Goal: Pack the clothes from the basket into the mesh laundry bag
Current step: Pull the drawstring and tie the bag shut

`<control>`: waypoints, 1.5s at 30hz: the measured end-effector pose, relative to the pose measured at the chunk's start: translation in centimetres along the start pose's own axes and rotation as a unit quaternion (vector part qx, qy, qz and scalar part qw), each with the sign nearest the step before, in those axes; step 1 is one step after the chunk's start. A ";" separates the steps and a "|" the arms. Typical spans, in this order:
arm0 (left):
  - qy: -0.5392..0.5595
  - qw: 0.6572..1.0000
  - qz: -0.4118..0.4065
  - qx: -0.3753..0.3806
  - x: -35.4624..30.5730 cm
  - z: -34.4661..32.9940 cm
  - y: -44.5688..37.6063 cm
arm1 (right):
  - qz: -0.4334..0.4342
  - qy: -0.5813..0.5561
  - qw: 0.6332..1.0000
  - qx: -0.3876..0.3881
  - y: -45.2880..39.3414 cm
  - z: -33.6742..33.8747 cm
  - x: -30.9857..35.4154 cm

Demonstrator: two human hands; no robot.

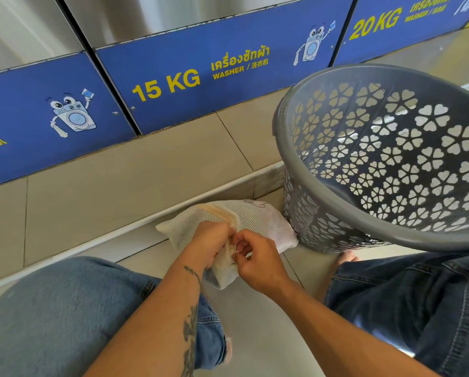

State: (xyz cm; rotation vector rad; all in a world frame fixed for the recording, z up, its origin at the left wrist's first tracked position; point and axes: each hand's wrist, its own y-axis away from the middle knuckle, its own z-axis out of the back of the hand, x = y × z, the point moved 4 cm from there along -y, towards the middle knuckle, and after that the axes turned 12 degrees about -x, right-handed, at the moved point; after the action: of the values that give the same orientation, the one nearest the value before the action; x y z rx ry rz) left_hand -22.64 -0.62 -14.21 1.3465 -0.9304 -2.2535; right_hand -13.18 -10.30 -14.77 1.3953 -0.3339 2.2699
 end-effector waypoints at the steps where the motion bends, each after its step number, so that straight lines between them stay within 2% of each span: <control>1: -0.010 1.000 -0.007 -0.012 -0.2 0.1 0.1 | 0.010 0.009 1.000 0.005 0.0 0.0 0.1; 8: 0.006 0.996 -0.066 -0.065 -0.9 0.1 -0.2 | 0.082 0.129 0.987 0.058 -0.6 0.6 0.8; 14: 0.013 0.991 -0.100 -0.085 -0.6 0.2 -0.3 | 0.068 0.133 0.986 0.079 -0.5 0.9 0.8; 23: 0.025 0.991 -0.091 -0.099 0.0 0.2 -0.5 | 0.029 0.136 0.983 0.121 -0.3 0.5 0.7; 25: 0.037 0.990 -0.088 -0.103 -0.1 0.3 -0.7 | -0.001 0.098 0.988 0.115 -0.1 0.3 0.3; 28: 0.049 0.990 -0.077 -0.104 -0.2 0.3 -1.0 | -0.099 -0.003 0.993 0.057 0.1 0.2 -0.3; 30: 0.042 0.991 -0.075 -0.105 -0.2 0.1 -1.0 | -0.142 -0.032 0.989 0.032 -0.2 0.0 -0.7; 32: 0.040 0.989 -0.081 -0.113 -0.3 0.2 -0.9 | -0.179 -0.056 0.982 0.039 -0.3 -0.2 -0.9; 36: 0.064 0.983 -0.102 -0.141 -0.8 1.1 -0.9 | -0.262 -0.126 0.951 0.107 0.2 -0.7 -1.1; 41: 0.084 0.976 -0.129 -0.157 -1.5 2.0 -0.7 | -0.259 -0.120 0.949 0.135 -1.1 0.0 -0.2; 43: 0.093 0.966 -0.153 -0.185 -2.2 3.0 -0.5 | -0.260 -0.095 0.951 0.139 -1.4 0.5 -0.6; 45: 0.037 0.955 -0.177 -0.235 -2.4 4.5 -0.1 | -0.264 -0.035 0.955 0.130 -1.4 1.1 -1.8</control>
State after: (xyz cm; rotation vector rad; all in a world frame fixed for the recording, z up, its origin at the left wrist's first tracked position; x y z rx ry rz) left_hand -25.42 2.51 -11.20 1.4351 -0.1033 -2.4425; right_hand -10.91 -10.03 -15.91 1.4767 0.3027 1.8648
